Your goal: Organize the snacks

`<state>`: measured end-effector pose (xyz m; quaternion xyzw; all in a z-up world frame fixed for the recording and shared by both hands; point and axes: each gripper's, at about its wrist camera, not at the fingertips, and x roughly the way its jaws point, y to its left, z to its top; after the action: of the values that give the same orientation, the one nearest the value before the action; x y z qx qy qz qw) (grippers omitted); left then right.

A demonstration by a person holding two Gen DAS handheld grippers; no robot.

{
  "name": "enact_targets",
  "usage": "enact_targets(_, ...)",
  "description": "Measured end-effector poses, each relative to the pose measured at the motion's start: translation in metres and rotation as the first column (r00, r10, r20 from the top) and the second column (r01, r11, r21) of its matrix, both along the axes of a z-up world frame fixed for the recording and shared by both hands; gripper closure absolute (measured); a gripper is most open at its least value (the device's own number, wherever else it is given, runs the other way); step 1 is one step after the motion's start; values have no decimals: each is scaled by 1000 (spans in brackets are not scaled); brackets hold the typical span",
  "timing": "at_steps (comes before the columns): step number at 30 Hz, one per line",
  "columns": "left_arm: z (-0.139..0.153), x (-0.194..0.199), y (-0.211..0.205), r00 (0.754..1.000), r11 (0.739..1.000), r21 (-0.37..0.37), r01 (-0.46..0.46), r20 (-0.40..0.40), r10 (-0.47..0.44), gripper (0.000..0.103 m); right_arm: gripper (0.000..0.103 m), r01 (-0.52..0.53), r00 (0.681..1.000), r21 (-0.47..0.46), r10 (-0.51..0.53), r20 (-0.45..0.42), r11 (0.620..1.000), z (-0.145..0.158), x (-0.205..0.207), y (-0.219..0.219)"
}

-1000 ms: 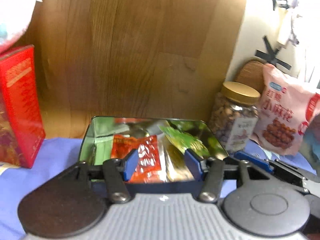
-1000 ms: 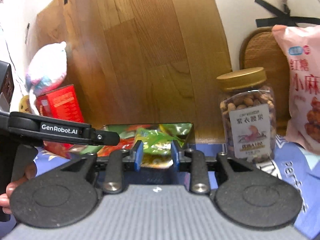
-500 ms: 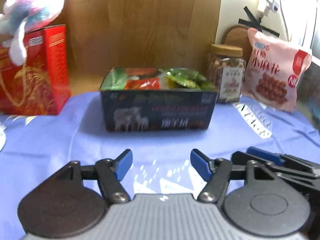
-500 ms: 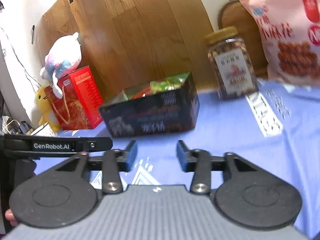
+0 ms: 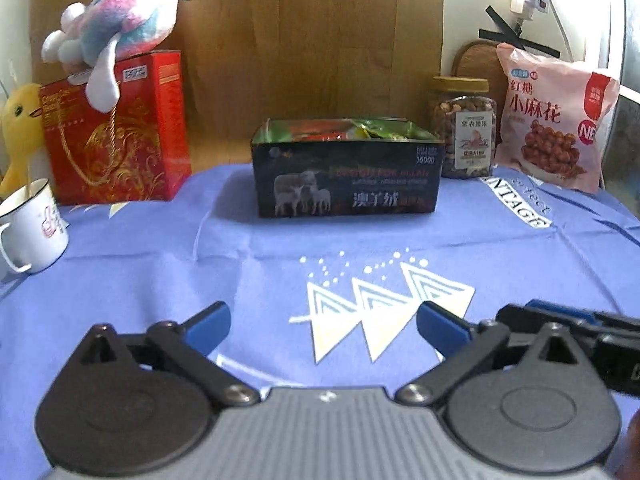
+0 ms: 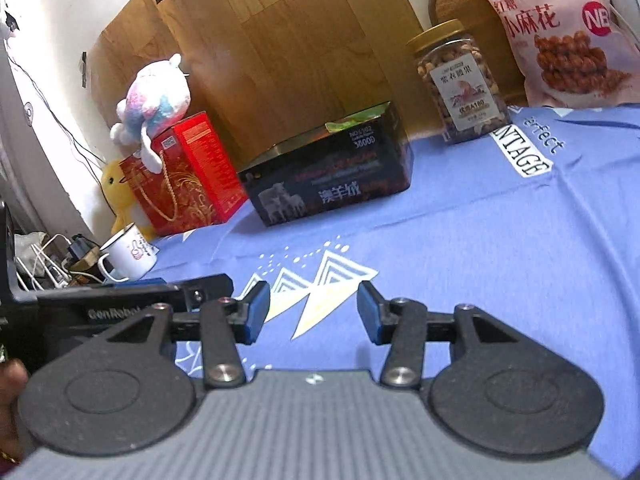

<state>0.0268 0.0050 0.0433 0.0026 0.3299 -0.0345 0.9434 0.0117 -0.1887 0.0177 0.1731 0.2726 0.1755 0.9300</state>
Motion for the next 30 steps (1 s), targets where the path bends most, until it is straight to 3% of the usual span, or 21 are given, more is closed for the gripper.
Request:
enact_targets(4,-5,-7,4,1000,1000,-8,-22,-23,22,0,51,3,1000,9,-3,6,1000,4,-9,0)
enact_targets(12,-13,-17,8,996,998,-10,-60,-64,60,0,16,55,998,17,-55,10,998,7,-21,-1)
enact_targets(18,-15,-20,7,993,995,32,-92,-70,94,0,8,90,996,32,-91,22,995,9,-26,-1)
enact_targets(30,-11,-21,12,984,978,108,-177,8,177,0,8,95,995,46,-95,10,994,6,-26,-1)
